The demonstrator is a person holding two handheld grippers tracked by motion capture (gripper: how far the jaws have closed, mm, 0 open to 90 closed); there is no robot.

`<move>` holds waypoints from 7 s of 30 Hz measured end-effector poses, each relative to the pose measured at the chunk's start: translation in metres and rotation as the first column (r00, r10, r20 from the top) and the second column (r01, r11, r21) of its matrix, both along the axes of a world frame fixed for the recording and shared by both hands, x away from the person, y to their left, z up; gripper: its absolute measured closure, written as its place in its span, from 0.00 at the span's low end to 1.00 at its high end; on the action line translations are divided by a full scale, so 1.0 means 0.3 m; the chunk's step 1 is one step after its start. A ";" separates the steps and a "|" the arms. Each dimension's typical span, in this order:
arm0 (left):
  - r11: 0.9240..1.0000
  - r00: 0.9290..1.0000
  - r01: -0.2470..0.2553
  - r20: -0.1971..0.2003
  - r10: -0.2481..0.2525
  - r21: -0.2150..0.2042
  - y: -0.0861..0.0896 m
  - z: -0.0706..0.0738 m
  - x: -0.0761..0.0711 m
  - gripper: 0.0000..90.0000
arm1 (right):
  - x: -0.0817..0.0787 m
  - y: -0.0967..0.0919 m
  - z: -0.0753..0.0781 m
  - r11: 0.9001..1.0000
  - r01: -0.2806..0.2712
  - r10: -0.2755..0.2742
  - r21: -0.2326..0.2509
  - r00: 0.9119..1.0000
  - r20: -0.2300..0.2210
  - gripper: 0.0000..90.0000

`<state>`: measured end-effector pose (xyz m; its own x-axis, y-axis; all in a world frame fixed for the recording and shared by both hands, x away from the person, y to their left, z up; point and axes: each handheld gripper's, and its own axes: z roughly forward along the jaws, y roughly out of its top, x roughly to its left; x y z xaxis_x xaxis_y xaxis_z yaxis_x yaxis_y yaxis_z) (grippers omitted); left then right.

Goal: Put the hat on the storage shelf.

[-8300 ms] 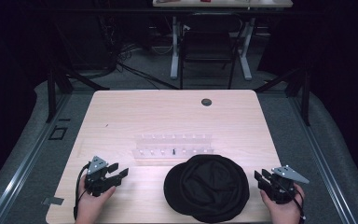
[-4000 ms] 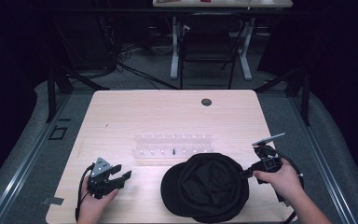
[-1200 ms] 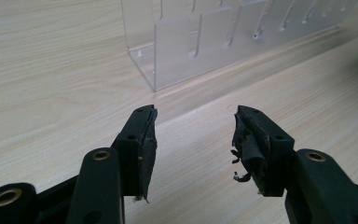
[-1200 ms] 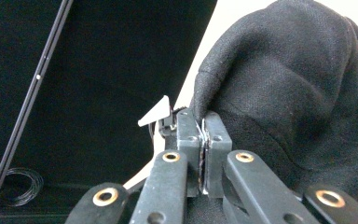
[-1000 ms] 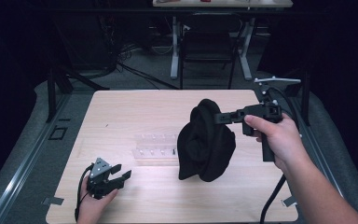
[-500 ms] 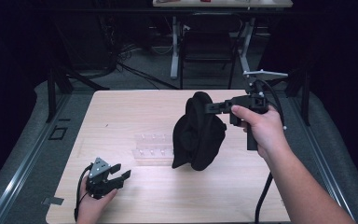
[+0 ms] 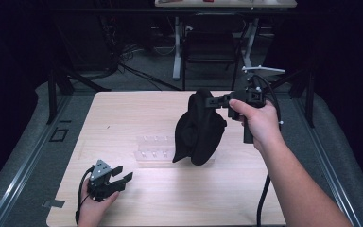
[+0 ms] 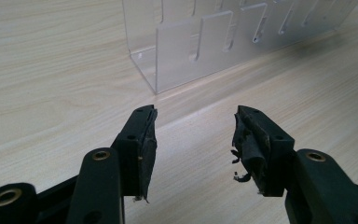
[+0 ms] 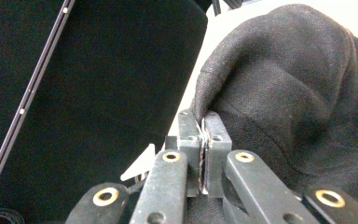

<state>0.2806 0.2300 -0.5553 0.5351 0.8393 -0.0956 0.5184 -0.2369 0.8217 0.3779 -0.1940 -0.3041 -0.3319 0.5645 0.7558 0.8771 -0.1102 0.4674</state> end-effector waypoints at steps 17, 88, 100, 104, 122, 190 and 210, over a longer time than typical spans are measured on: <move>1.000 1.000 0.001 0.002 -0.001 -0.005 -0.001 0.001 0.002 0.54 | 0.058 0.021 -0.031 1.000 0.023 -0.023 -0.016 1.000 -0.009 0.98; 0.962 0.950 0.246 0.166 -0.264 0.122 -0.485 0.263 0.088 0.87 | 0.096 0.160 -0.073 0.995 -0.005 0.004 0.103 1.000 0.008 0.98; 0.956 0.942 0.252 0.186 -0.278 0.151 -0.481 0.258 0.082 0.90 | 0.084 0.155 -0.066 0.995 -0.010 0.007 0.098 1.000 0.025 0.94; 0.954 0.941 0.252 0.191 -0.280 0.161 -0.485 0.257 0.079 0.90 | 0.077 0.139 -0.058 0.994 -0.009 0.005 0.106 1.000 0.031 0.92; 0.948 0.934 0.234 0.221 -0.281 0.214 -0.470 0.249 0.071 0.93 | 0.029 0.011 -0.030 0.995 0.064 -0.071 0.076 0.993 0.098 0.84; 0.994 0.985 0.103 0.135 -0.108 0.046 -0.207 0.140 0.037 0.58 | -0.061 -0.111 -0.079 0.986 0.149 -0.135 -0.081 0.978 0.158 0.78; 1.000 0.997 -0.009 0.075 0.011 -0.017 -0.023 0.073 -0.005 0.54 | -0.173 -0.174 -0.198 0.960 0.153 -0.112 -0.233 0.977 0.182 0.75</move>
<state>0.2792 0.2230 -0.5333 0.5330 0.8433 -0.0691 0.4570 -0.2182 0.8623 0.3259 -0.2461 -0.3636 -0.3505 0.7724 0.5297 0.7702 -0.0841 0.6322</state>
